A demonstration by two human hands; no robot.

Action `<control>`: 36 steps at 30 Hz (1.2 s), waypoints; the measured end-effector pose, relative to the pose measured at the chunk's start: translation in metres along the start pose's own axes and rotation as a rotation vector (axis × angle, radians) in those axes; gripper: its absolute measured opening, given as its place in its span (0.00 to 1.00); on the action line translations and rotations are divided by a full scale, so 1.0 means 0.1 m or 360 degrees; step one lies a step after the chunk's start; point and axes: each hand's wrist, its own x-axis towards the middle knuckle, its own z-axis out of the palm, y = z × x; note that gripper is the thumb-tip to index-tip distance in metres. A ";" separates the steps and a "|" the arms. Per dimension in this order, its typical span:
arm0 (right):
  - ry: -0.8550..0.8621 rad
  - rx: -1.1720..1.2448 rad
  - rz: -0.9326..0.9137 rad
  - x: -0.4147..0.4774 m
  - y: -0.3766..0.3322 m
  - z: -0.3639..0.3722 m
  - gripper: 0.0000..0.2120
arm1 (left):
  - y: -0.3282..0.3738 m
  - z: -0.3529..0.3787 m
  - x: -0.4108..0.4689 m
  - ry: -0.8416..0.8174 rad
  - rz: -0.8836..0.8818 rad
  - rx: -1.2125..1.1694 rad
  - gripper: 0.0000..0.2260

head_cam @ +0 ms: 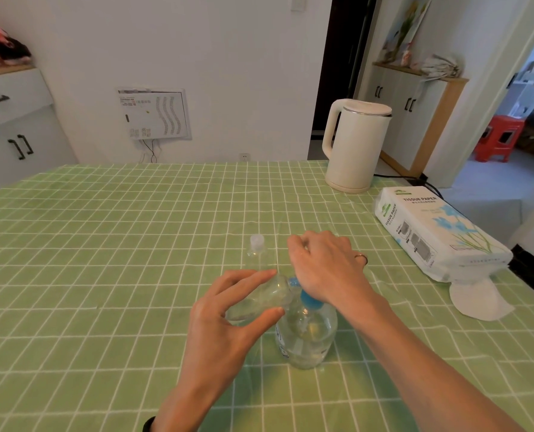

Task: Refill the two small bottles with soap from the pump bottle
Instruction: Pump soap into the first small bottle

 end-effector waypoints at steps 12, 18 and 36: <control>-0.0086 -0.0004 -0.0024 0.05 0.06 0.07 0.29 | -0.02 0.01 -0.01 0.0003 -0.0017 0.0023 0.22; -0.0065 -0.0006 0.0004 0.05 0.05 0.07 0.27 | -0.02 0.01 -0.03 0.0007 -0.0031 0.0016 0.22; -0.0078 0.0034 0.0014 0.05 0.06 0.08 0.22 | -0.02 0.01 -0.02 -0.0003 -0.0021 0.0020 0.21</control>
